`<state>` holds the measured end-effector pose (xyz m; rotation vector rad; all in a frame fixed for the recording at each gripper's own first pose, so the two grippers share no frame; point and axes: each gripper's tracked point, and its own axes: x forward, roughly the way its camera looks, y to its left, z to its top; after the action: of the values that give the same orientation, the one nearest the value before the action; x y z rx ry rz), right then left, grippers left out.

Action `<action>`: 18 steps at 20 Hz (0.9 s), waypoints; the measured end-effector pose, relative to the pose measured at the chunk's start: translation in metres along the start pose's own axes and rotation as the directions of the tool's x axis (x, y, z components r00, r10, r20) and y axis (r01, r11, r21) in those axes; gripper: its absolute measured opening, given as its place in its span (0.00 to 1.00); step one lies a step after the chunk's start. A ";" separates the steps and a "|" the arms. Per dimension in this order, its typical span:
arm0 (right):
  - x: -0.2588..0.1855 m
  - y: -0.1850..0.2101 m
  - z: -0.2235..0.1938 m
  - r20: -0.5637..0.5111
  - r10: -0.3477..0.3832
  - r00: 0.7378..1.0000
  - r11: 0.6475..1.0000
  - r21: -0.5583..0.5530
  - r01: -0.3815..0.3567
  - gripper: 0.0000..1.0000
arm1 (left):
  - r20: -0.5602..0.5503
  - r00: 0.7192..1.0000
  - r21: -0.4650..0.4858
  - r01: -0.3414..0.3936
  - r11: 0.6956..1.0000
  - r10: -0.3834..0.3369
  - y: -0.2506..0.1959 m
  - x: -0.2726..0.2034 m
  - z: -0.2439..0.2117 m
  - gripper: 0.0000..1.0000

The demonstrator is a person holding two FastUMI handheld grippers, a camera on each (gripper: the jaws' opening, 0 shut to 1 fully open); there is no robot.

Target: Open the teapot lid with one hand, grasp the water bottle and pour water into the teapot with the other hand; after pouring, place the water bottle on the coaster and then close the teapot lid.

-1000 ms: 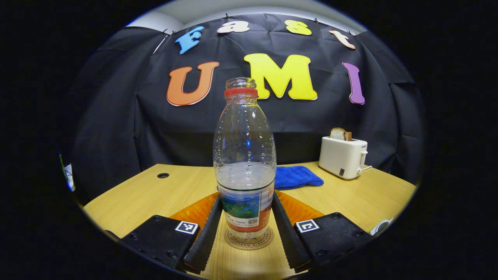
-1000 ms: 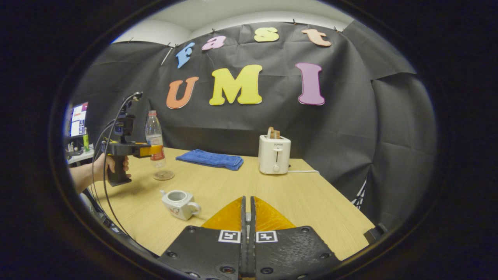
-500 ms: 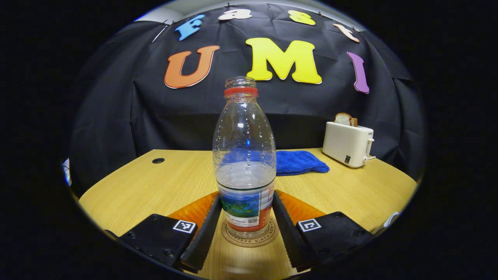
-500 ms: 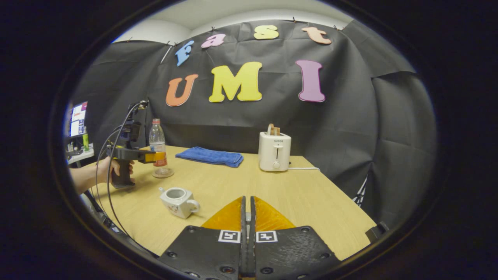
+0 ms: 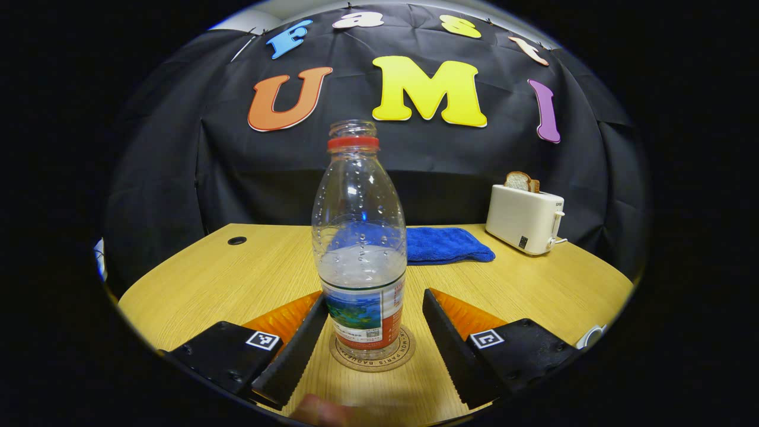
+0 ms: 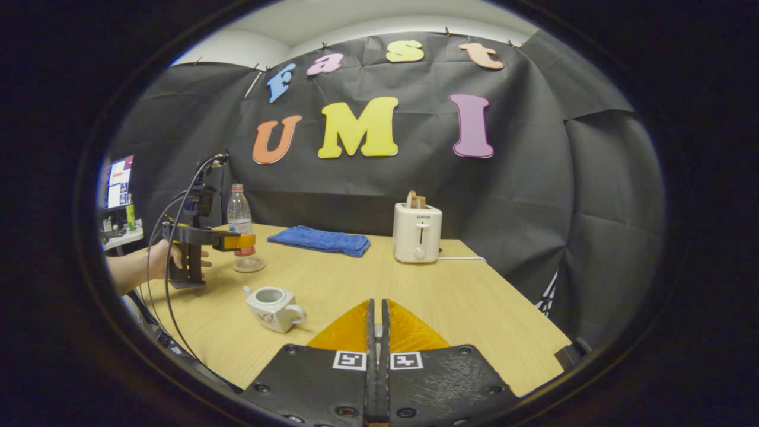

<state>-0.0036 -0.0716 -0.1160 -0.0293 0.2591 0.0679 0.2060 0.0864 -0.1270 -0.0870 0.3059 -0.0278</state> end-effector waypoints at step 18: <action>0.070 0.129 0.035 0.059 0.270 0.961 0.962 -0.046 -0.268 0.00 | 0.055 0.966 -0.024 -0.253 0.967 0.254 0.063 -0.218 -0.032 1.00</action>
<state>0.0636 0.0624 -0.1026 -0.0291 0.1955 0.3442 -0.0101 0.1558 -0.0975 -0.0651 0.2573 0.2308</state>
